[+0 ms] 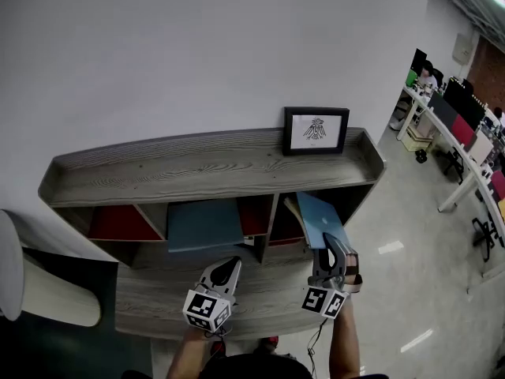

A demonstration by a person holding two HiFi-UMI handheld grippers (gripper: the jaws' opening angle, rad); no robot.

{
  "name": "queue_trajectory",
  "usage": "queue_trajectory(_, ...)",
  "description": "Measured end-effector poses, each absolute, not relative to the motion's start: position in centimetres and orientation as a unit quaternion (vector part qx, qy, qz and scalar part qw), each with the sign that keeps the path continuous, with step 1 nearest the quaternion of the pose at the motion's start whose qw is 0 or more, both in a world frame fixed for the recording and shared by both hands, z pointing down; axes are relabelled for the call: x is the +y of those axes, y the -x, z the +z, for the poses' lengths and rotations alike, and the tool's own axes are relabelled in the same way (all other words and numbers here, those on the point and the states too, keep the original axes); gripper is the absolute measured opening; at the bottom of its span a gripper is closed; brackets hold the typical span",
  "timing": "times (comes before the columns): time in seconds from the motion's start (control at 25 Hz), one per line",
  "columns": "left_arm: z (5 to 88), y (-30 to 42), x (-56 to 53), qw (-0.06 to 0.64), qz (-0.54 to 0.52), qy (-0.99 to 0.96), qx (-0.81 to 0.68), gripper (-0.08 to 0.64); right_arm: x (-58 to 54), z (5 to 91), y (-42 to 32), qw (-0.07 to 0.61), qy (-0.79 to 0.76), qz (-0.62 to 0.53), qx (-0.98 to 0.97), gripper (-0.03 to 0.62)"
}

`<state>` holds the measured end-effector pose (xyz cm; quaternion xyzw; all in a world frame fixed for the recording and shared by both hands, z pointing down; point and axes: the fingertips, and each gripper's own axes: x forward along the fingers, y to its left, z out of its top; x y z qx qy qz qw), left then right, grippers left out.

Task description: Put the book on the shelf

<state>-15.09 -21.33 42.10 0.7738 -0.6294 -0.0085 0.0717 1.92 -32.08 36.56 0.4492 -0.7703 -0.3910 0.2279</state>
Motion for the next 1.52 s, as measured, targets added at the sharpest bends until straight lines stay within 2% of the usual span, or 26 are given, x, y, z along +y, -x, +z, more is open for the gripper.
queue_trajectory(0.52, 43.7, 16.2, -21.3, 0.087, 0.004, -0.741, -0.666, 0.006, -34.3, 44.1, 1.3, 0.304, -0.361, -0.451, -0.757, 0.063)
queue_trajectory(0.72, 44.3, 16.0, -21.6, 0.094, 0.008, -0.737, -0.669, 0.006, -34.6, 45.2, 2.4, 0.299, -0.336, -0.462, -0.765, 0.063)
queue_trajectory(0.92, 44.9, 16.2, -21.7, 0.100, 0.014, -0.732, -0.674, 0.006, -35.5, 48.0, 2.5, 0.337, -0.312, -0.472, -0.752, 0.066)
queue_trajectory(1.52, 46.2, 16.6, -22.9, 0.120, 0.014, -0.725, -0.678, 0.006, -36.7, 51.0, 3.3, 0.362, -0.282, -0.453, -0.765, 0.084)
